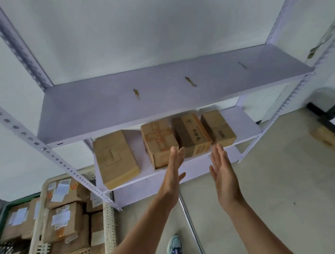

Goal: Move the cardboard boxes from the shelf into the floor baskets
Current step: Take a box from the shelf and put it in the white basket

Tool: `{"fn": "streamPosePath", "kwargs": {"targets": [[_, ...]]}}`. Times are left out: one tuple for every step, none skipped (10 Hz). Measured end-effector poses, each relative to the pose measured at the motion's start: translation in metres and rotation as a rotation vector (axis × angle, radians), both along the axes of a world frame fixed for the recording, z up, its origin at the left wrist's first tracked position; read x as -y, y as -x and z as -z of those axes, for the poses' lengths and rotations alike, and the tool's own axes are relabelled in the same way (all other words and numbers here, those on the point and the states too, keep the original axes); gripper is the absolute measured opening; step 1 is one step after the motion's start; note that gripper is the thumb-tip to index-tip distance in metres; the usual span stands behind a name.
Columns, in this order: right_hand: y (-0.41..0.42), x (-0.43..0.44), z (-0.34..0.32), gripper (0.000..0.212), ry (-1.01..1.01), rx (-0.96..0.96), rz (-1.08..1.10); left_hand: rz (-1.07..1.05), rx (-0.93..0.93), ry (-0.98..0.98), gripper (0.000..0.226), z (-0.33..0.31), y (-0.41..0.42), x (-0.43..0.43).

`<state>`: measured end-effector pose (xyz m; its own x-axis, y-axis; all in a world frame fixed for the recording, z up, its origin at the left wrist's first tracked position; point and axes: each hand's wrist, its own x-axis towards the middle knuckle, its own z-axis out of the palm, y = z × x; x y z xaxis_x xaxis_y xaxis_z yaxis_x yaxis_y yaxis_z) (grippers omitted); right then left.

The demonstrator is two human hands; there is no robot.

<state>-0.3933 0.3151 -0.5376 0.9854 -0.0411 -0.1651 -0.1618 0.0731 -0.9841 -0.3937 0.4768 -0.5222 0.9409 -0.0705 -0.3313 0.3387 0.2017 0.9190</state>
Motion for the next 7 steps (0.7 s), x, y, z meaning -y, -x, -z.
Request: {"fn": "streamPosePath", "kwargs": {"targets": [[-0.031,0.029,0.002,0.038,0.017,-0.031,0.043,0.051,-0.045,0.028,0.096,0.006,-0.042,0.027],[-0.060,0.053,0.001,0.033,0.030,-0.076,0.075,0.068,-0.067,0.011,0.093,0.013,-0.073,0.045],[-0.085,0.073,-0.005,0.072,-0.025,-0.102,0.070,0.078,-0.086,0.005,0.095,0.014,-0.102,0.065],[-0.110,0.093,-0.003,0.088,-0.044,-0.105,0.063,0.073,-0.103,-0.008,0.099,0.021,-0.128,0.083],[-0.138,0.117,0.005,0.088,-0.083,-0.110,0.072,0.053,-0.115,-0.020,0.102,0.028,-0.152,0.104],[-0.169,0.150,0.017,0.103,-0.112,-0.132,0.046,-0.019,-0.157,-0.025,0.105,0.040,-0.179,0.132],[-0.207,0.190,0.034,0.119,-0.109,-0.169,-0.024,-0.094,-0.183,-0.012,0.095,0.056,-0.211,0.165]]}}
